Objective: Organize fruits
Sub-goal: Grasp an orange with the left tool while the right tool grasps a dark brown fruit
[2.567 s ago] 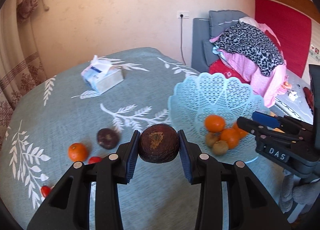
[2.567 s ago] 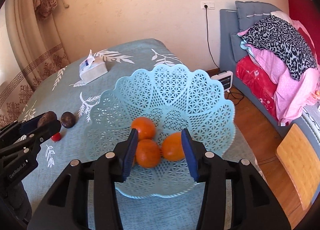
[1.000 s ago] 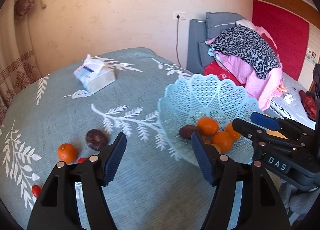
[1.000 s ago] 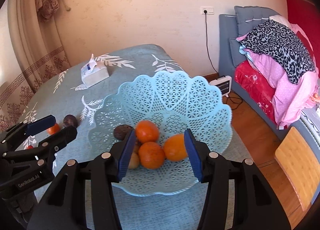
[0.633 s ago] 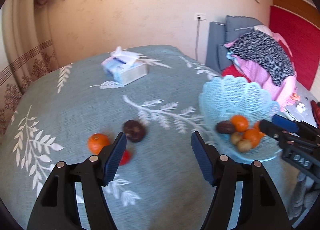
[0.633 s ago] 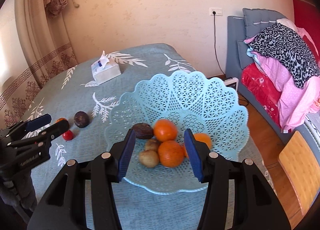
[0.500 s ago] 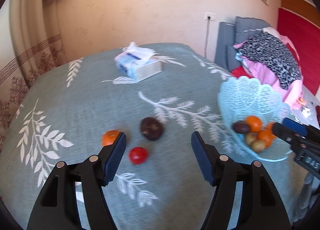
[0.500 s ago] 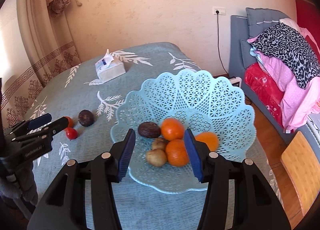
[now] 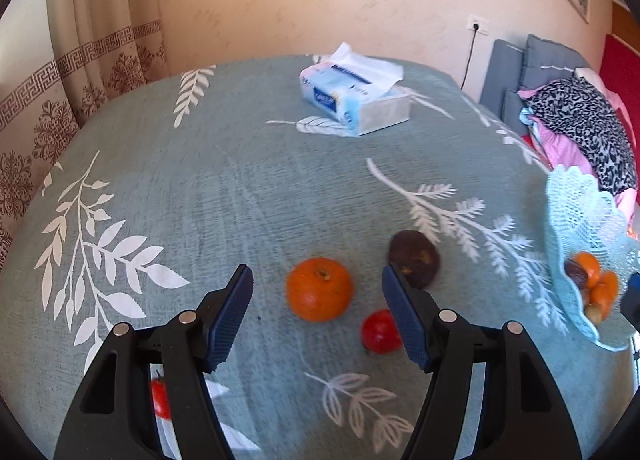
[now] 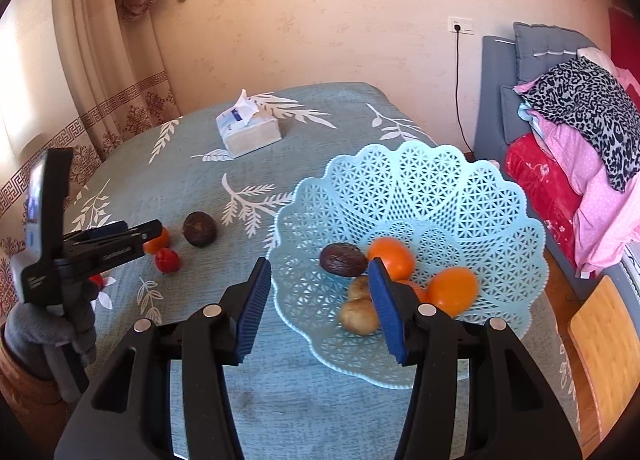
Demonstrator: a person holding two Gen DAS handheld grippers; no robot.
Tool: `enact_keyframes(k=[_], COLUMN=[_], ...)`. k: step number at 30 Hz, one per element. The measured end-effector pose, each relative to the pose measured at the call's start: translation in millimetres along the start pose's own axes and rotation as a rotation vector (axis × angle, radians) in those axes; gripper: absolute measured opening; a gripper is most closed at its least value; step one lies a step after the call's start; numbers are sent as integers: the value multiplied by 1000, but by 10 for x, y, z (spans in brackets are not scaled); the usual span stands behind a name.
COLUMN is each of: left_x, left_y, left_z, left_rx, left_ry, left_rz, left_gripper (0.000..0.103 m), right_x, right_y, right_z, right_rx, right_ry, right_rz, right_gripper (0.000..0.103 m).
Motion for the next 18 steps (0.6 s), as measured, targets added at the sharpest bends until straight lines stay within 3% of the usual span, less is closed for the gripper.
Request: enact_keyframes(k=[13, 18], left_x=[320, 353], left_y=[62, -1], left_z=[3, -33], left_rx=[-21, -8], left_ry=[66, 75], left_rz=[-3, -40], left_gripper=[57, 39], right_x=[101, 142], right_y=[261, 376], right_z=[45, 71], right_rx=[-50, -75], right_ry=[14, 19], right_rz=[30, 42], right_gripper=[52, 52])
Point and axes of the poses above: each gripper's, at about its wrist camera, not at the fingertips, and x roughly the way its jaws point, y to its left, z to its top, the point moved 5 cm from there along x, roughly the way its jaws point, and after that the axes turned 4 degrees about z, right-handed, at the moved point
